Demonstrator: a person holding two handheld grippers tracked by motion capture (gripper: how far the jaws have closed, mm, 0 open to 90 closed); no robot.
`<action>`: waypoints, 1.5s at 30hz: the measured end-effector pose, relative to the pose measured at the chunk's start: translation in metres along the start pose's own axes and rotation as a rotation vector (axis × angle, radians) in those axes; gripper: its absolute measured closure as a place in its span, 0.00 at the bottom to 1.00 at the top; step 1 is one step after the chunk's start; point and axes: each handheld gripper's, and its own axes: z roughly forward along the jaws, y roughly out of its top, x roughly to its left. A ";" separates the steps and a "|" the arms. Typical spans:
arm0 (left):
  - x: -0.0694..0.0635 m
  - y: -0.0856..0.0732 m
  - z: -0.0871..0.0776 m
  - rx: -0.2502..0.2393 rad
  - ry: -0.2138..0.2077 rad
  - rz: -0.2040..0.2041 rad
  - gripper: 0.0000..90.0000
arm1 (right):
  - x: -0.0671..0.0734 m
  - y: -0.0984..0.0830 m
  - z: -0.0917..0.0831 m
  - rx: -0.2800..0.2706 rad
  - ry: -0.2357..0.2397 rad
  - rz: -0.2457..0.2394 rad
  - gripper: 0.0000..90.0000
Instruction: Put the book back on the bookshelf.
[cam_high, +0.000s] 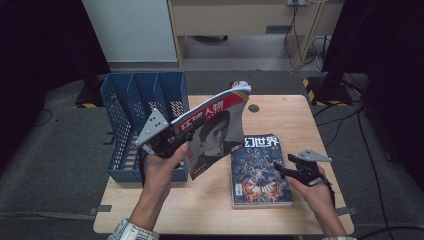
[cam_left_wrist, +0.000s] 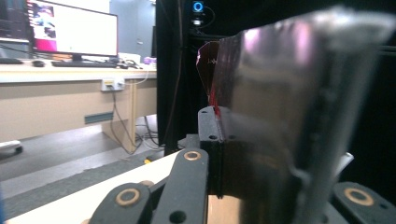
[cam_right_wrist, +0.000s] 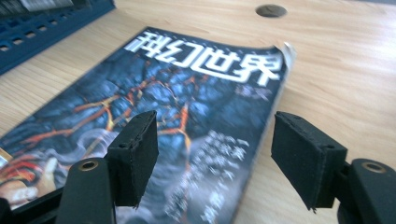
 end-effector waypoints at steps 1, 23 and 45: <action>0.000 0.000 0.000 0.000 0.000 0.000 0.96 | 0.000 0.000 0.000 0.000 0.000 0.000 0.36; 0.016 0.032 -0.044 -0.063 0.099 -0.008 0.96 | -0.048 -0.023 0.000 0.081 -0.260 0.070 0.38; 0.035 0.047 -0.095 -0.099 0.175 -0.005 0.96 | -0.058 -0.041 0.012 0.147 -0.288 0.129 0.32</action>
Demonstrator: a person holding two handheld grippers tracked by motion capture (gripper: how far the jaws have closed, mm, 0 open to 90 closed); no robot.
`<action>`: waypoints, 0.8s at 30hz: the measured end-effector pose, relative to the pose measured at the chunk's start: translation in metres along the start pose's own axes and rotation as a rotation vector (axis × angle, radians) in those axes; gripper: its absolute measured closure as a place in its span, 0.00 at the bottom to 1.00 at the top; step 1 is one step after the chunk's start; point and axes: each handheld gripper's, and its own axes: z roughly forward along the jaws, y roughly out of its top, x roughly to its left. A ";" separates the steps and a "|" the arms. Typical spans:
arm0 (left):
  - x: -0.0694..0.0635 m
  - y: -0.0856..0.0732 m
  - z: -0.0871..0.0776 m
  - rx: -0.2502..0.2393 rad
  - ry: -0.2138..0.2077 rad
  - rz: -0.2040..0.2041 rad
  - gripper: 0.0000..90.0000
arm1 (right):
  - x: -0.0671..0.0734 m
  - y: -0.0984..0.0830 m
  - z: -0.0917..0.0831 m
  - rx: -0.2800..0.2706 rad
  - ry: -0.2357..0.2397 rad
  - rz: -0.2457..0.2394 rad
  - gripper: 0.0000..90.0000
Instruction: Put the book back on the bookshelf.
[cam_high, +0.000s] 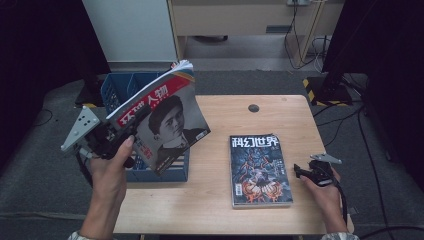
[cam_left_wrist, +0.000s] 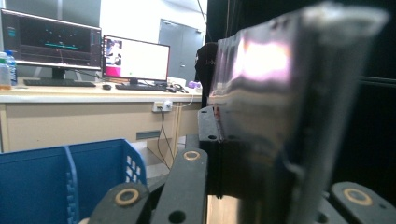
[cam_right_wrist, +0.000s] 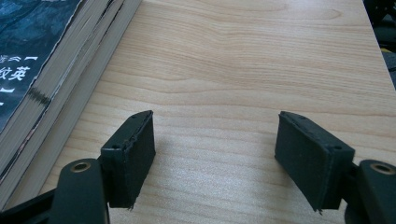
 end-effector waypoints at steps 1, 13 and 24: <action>0.002 0.001 -0.003 0.000 0.004 -0.001 0.96 | 0.000 0.000 0.000 0.002 0.002 -0.005 0.31; 0.018 0.007 -0.022 0.000 0.059 0.011 0.96 | 0.000 0.001 0.001 0.006 0.010 -0.012 0.28; 0.030 0.006 -0.033 0.007 0.100 0.011 0.96 | 0.001 0.001 0.001 0.010 0.014 -0.016 0.28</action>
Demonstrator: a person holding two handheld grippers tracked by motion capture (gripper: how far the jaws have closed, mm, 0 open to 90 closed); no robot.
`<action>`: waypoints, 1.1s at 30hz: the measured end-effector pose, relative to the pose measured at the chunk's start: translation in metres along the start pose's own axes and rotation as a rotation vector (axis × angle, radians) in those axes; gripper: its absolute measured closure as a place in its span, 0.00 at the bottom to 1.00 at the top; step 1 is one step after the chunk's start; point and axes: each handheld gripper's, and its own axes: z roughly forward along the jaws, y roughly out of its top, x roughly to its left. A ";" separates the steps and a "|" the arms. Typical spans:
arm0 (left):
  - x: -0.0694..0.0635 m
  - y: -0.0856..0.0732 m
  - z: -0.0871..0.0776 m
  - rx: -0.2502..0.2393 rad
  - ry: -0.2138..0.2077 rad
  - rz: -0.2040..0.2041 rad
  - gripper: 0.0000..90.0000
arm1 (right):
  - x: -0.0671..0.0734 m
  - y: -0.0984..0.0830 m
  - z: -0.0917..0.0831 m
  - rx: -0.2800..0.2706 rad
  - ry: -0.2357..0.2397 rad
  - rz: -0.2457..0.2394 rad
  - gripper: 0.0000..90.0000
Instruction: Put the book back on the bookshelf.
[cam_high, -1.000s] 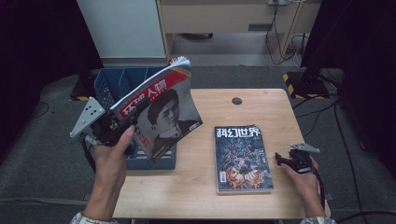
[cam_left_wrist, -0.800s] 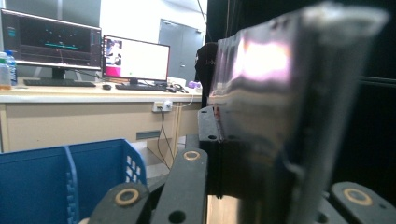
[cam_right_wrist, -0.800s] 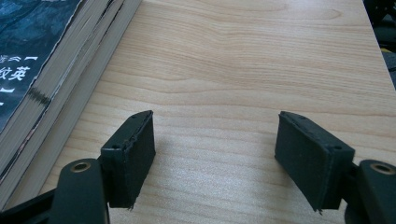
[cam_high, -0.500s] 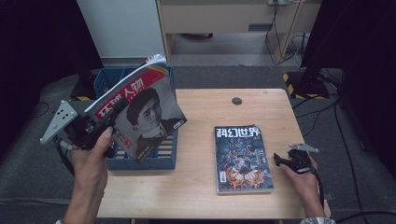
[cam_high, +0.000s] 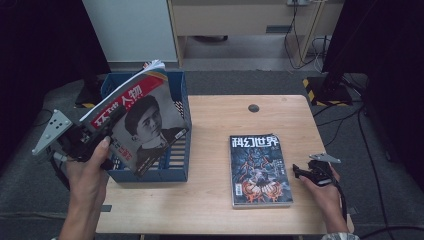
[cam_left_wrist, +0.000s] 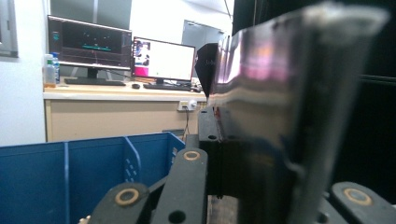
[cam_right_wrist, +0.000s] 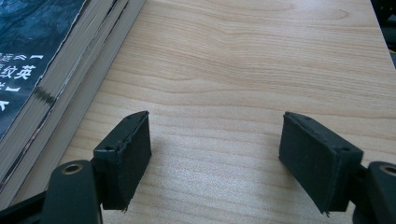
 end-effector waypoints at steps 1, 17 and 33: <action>0.001 0.000 -0.001 0.001 0.005 0.000 0.96 | 0.000 0.000 0.000 0.001 0.000 0.001 0.28; 0.021 0.005 -0.020 -0.009 0.062 -0.003 0.96 | 0.001 0.000 0.001 -0.002 -0.001 0.003 0.27; 0.039 0.006 -0.032 -0.012 0.120 -0.018 0.96 | 0.001 0.000 0.001 -0.001 0.000 0.004 0.27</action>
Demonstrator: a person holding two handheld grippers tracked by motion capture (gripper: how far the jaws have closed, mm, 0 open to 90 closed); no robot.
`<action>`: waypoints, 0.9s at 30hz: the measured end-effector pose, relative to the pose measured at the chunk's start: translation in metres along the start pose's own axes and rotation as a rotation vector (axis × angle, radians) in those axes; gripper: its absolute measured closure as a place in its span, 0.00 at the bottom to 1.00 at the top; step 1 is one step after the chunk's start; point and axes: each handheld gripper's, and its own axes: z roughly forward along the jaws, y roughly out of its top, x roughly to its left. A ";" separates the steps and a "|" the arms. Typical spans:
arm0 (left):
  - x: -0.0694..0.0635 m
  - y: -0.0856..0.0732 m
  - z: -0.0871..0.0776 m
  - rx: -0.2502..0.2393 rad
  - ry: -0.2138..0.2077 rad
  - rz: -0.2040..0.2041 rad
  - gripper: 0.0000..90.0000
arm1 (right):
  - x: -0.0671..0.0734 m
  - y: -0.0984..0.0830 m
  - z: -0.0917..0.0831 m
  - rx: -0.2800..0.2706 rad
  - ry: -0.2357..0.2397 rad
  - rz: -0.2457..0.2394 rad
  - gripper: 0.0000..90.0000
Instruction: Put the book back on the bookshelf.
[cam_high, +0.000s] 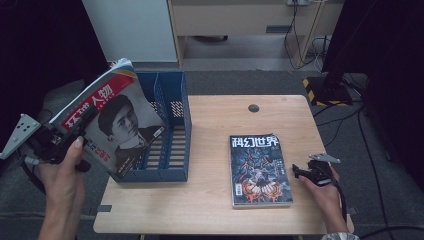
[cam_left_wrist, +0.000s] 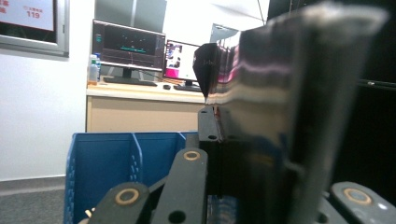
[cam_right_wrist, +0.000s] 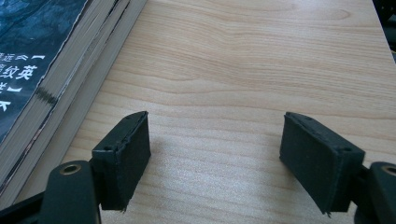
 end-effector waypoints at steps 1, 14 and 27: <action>0.001 0.000 -0.001 0.000 0.003 0.001 0.96 | 0.000 0.000 0.000 0.000 0.000 0.000 0.27; 0.010 0.003 -0.009 -0.005 0.035 0.007 0.96 | 0.000 0.000 0.000 0.000 0.000 0.000 0.27; 0.019 0.008 -0.024 -0.010 0.066 0.013 0.96 | 0.000 0.000 0.000 -0.002 0.001 -0.003 0.27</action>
